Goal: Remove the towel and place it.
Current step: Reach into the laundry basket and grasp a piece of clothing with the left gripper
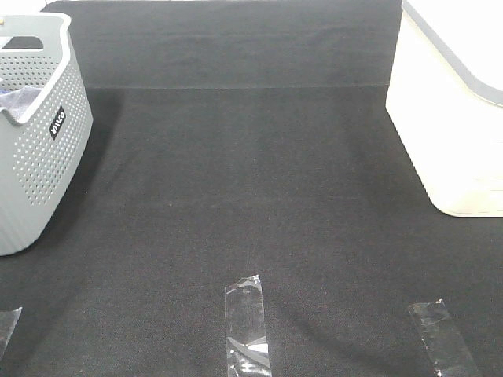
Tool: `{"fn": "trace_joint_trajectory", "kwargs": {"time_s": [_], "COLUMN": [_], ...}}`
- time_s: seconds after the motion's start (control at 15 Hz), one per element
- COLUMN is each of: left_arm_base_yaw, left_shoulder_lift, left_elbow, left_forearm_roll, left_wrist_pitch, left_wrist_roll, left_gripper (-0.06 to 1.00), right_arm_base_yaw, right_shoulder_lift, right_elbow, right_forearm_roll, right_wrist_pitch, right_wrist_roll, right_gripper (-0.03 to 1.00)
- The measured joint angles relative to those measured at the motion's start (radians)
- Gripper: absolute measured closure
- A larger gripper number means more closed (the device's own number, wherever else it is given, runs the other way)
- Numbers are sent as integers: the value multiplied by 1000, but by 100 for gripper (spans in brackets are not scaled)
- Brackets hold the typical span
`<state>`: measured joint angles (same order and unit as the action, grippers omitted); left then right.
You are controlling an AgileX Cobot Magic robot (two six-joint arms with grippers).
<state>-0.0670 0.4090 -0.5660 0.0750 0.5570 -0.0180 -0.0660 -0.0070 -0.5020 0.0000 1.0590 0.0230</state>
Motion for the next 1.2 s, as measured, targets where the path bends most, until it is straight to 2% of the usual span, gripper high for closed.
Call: {"fn": "trace_joint_trajectory", "kwargs": {"time_s": [0.07, 0.13, 0.27, 0.4, 0.53, 0.73, 1.0, 1.07, 1.2], "left_arm_base_yaw": [0, 0, 0, 0, 0, 0, 0, 1, 24], "left_shoulder_lift": [100, 100, 374, 576, 801, 1047, 1353, 1421, 1521], "left_elbow": [-27, -27, -134, -251, -424, -680, -1000, -1078, -1210], "left_forearm_roll": [28, 28, 97, 120, 167, 289, 455, 484, 492], "left_wrist_pitch": [-28, -28, -52, -57, -45, 106, 317, 366, 426], "left_wrist_roll": [-25, -25, -50, -67, -146, -242, -257, -257, -257], "left_gripper": [41, 41, 41, 41, 41, 41, 41, 41, 41], "right_arm_base_yaw": [0, 0, 0, 0, 0, 0, 0, 0, 0], "right_shoulder_lift": [0, 0, 0, 0, 0, 0, 0, 0, 0], "right_elbow": [0, 0, 0, 0, 0, 0, 0, 0, 0], "right_forearm_roll": [0, 0, 0, 0, 0, 0, 0, 0, 0], "right_wrist_pitch": [0, 0, 0, 0, 0, 0, 0, 0, 0], "right_wrist_roll": [0, 0, 0, 0, 0, 0, 0, 0, 0], "right_gripper": [31, 31, 31, 31, 31, 31, 31, 31, 31]}}
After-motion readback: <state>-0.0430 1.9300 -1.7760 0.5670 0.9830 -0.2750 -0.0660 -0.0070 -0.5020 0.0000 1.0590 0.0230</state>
